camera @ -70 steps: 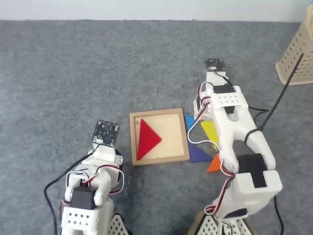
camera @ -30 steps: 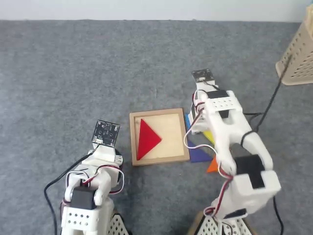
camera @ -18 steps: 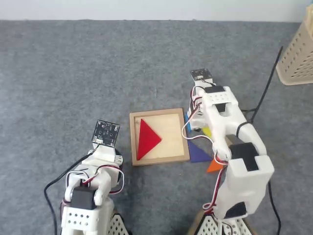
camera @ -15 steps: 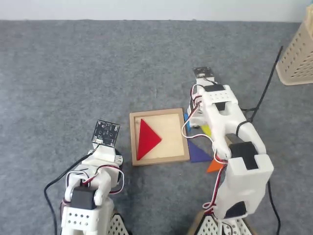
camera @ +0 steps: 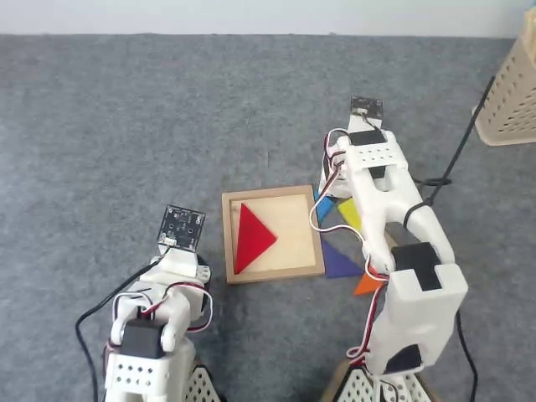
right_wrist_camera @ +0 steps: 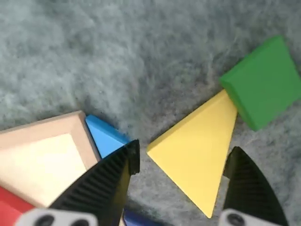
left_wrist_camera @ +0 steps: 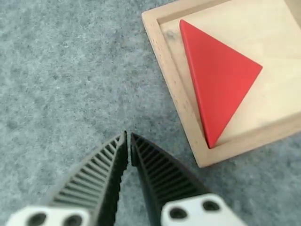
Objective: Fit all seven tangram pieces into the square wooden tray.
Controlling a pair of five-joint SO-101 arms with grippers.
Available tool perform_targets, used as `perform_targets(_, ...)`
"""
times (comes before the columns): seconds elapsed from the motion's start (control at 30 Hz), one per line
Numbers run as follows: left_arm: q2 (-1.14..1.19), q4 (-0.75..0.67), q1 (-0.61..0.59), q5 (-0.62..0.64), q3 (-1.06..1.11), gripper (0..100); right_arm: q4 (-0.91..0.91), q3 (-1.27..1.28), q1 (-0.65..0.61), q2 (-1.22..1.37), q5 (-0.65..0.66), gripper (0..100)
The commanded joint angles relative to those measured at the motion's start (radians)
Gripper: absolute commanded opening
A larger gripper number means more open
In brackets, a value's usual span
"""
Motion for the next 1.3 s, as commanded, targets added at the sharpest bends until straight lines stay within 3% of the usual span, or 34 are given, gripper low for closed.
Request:
perform_targets(0.0,-0.020,0.006,0.000,0.006,-0.019,1,0.013,-0.006,0.001,-0.007,-0.018,29.0)
perform_targets(0.73,-0.020,0.006,0.000,0.006,-0.019,1,0.021,-0.063,0.002,0.151,-0.017,28.8)
perform_targets(0.97,-0.020,0.006,0.000,0.006,-0.019,1,0.021,-0.066,0.002,0.150,-0.018,15.5)
perform_targets(1.27,-0.020,0.006,0.000,0.006,-0.019,1,0.087,-0.060,0.038,0.047,-0.020,15.4)
